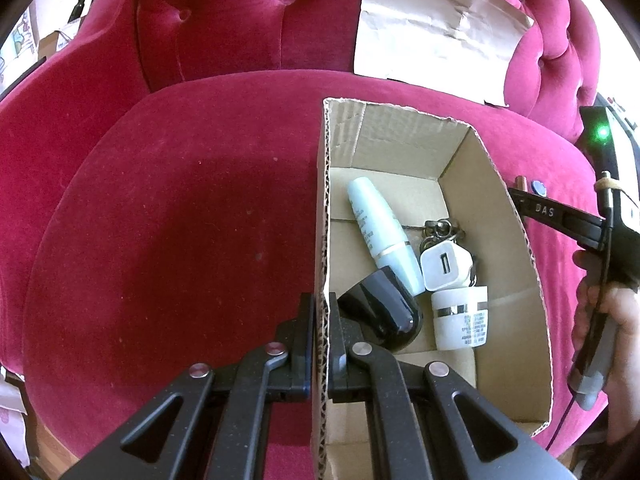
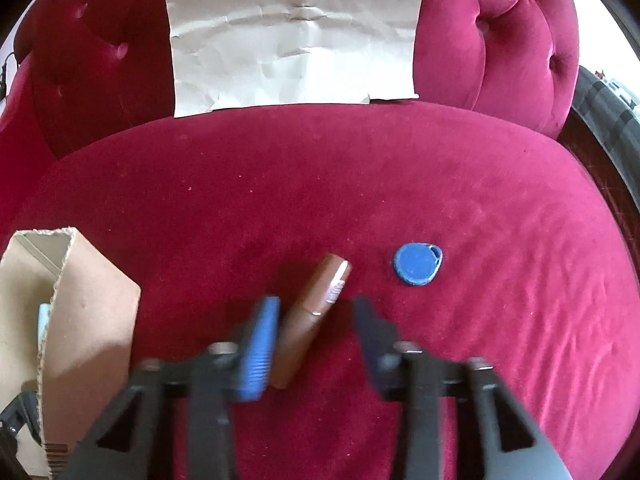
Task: Organize rigid objects
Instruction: 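Close the right gripper on the brown tube, then lift the brown tube with the right gripper and carry it over the box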
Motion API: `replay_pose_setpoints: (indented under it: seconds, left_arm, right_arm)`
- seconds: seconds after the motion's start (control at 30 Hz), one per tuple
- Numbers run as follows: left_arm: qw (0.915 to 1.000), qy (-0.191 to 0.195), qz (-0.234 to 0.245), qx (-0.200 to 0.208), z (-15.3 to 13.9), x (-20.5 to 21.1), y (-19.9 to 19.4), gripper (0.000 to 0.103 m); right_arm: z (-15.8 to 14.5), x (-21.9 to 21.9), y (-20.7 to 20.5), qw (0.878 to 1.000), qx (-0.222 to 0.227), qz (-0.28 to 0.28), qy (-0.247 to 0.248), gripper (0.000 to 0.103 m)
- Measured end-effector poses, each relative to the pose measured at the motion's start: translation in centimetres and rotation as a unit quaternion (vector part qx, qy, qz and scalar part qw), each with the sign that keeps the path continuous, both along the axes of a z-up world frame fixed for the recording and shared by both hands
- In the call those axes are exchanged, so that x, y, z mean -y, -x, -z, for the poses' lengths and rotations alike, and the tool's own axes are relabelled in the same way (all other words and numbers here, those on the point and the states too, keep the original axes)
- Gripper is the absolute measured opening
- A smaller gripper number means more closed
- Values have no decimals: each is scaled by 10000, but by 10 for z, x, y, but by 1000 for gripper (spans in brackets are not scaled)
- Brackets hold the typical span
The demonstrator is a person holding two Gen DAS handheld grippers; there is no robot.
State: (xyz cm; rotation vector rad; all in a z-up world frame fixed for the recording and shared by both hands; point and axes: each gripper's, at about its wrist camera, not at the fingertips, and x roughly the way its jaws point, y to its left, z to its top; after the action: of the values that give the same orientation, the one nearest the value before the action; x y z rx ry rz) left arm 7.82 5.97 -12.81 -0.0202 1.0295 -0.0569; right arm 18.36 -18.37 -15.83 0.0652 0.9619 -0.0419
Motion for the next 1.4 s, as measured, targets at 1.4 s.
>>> replay_pose_setpoints:
  seconds: [1.4]
  left_arm:
    - [10000, -17, -32, 21, -1, 2, 0, 4]
  right_arm:
    - [-90, -45, 37, 9944, 676, -808, -58, 17]
